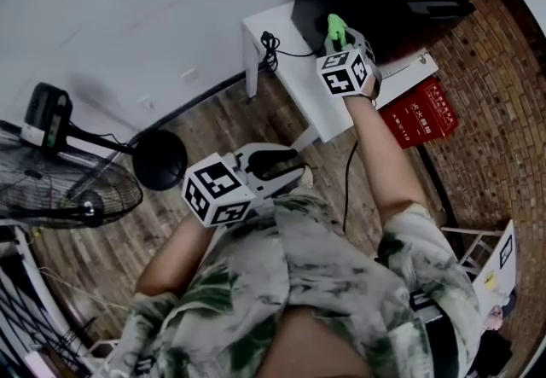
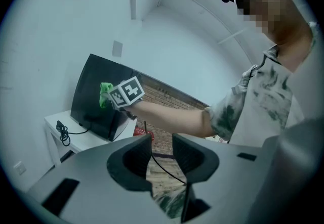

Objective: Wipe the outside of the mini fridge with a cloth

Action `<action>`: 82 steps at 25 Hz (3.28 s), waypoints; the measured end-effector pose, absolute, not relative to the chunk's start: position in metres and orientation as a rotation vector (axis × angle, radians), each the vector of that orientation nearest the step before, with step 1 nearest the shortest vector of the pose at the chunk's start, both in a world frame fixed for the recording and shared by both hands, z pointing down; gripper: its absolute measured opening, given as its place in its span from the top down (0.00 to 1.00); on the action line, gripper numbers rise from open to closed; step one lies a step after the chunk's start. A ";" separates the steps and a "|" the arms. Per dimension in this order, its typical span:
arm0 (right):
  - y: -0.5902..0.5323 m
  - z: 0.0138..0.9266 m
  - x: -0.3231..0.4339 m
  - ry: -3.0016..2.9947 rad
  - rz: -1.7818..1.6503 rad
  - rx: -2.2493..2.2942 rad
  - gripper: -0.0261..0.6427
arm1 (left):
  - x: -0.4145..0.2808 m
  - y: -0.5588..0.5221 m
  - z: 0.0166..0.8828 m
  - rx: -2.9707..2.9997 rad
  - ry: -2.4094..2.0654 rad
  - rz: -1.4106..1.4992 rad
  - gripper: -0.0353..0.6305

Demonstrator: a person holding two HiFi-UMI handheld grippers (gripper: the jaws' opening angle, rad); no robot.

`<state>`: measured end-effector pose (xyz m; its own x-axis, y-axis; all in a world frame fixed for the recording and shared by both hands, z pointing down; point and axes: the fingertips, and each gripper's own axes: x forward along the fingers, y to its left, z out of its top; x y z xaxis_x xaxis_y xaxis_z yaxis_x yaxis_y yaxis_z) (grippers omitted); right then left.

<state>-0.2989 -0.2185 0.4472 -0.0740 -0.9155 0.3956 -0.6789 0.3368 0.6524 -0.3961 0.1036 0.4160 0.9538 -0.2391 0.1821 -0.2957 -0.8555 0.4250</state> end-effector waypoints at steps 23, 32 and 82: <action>-0.284 0.334 -0.289 -1.723 -0.502 1.673 0.79 | -0.406 0.093 0.414 2.616 -0.453 0.118 0.74; -0.296 0.410 -0.289 -1.723 -0.391 1.592 0.79 | -0.409 0.078 0.420 2.585 -0.488 0.116 0.74; -0.378 0.310 -0.364 -1.807 -0.524 1.581 0.79 | -0.409 0.031 0.432 2.530 -0.513 -0.006 0.74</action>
<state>-0.3640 -0.3783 0.3100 -0.0405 -0.9745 0.2209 -0.7052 0.1845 0.6846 -0.4091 0.0310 0.4321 0.9272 -0.3608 0.1010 -0.3581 -0.7744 0.5216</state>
